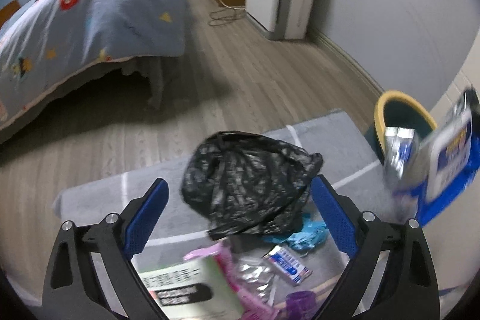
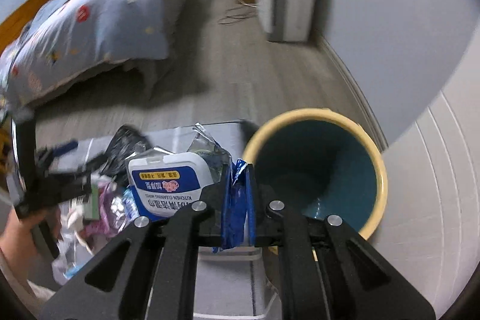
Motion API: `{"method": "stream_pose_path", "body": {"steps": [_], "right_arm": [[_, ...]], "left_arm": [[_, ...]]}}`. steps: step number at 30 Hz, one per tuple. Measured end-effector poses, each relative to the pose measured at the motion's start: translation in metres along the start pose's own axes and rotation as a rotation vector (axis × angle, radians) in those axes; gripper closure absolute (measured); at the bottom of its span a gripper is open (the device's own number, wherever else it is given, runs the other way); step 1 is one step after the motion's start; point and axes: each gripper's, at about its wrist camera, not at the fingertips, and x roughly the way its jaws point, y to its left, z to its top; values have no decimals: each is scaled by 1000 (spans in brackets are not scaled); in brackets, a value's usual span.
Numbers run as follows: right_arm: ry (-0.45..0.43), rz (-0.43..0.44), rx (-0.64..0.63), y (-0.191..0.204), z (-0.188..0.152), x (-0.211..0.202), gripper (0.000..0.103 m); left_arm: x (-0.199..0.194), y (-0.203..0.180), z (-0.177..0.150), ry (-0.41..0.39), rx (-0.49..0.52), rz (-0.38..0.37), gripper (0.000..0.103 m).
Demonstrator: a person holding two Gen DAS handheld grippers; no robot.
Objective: Collect trash
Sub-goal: 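Grasp the black plastic bag with the left gripper while the right grasps the wet-wipe pack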
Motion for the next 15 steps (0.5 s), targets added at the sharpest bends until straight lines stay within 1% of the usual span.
{"method": "stream_pose_path", "body": {"steps": [2,5,6,7,8,9,10,12,14,15], "right_arm": [[3,-4,43,-18,4,5,94],[5,-10,60,-26,0,7,94],[4,-10,64,-27,-1,7,94],[2,-9,68,-26,0,9,94],[2,-8,70,-27,0,9,94],[3,-7,71,-27,0,8,94],[5,-6,73,-29,1,8,94],[10,-2,77,-27,2,12,94],[18,11,82,-27,3,11,94],[17,14,83,-28,2,10,94]], "left_arm": [[11,-11,-1,21,29,-4,8],[28,-24,-4,55,75,3,9],[36,-28,-6,78,93,12,14],[40,-29,-8,95,101,13,26],[45,-31,-10,121,110,14,32],[52,-32,-14,157,119,20,42],[56,-33,-17,177,130,24,50],[57,-36,-21,175,161,24,56],[52,-39,-21,167,183,29,71],[49,-40,-20,161,189,26,75]]}}
